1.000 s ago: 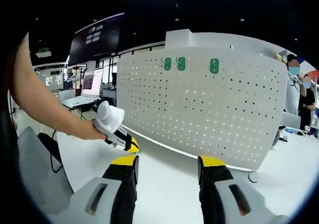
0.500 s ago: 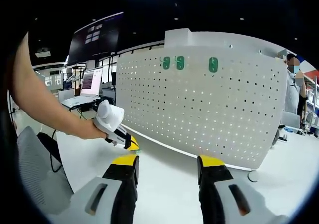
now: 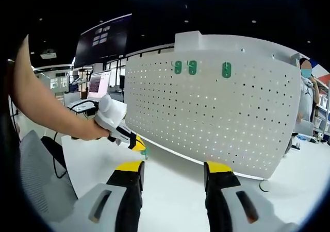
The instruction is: Insert the hook assembly into the mounting plate slot until the hook locks in place.
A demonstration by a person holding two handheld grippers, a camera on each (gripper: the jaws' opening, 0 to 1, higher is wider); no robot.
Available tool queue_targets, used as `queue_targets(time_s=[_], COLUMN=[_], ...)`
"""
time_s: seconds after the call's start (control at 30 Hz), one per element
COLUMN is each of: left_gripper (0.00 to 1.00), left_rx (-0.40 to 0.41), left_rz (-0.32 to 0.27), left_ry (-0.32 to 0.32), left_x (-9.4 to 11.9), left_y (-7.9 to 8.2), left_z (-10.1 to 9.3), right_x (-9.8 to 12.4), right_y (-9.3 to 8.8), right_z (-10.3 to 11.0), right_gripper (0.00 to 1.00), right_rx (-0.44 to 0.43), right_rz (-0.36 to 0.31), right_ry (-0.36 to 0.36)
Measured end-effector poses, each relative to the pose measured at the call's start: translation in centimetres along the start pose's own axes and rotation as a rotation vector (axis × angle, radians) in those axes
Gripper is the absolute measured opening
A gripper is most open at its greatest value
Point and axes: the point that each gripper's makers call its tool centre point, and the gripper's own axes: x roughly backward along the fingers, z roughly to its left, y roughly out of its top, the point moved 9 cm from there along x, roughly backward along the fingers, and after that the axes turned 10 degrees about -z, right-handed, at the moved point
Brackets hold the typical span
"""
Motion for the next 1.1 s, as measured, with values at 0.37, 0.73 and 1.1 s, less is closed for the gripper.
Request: queue_targets(time_s=[0.37, 0.73, 1.1], left_gripper=[0.01, 0.01, 0.01], left_rx=[0.039, 0.125, 0.169], left_rz=[-0.151, -0.308, -0.404], left_ry=[-0.033, -0.072, -0.172], left_x=[2.4, 5.7, 8.8], left_y=[4.2, 8.4, 11.9], left_z=[-1.6, -2.9, -4.9], right_x=[-0.3, -0.5, -0.2], right_y=[1.5, 3.6, 5.8], right_z=[0.5, 1.5, 2.5], right_gripper=[0.45, 0.44, 0.43], right_rx=[0.028, 0.063, 0.086], right_rz=[-0.032, -0.077, -0.134], right_ry=[0.027, 0.058, 0.085])
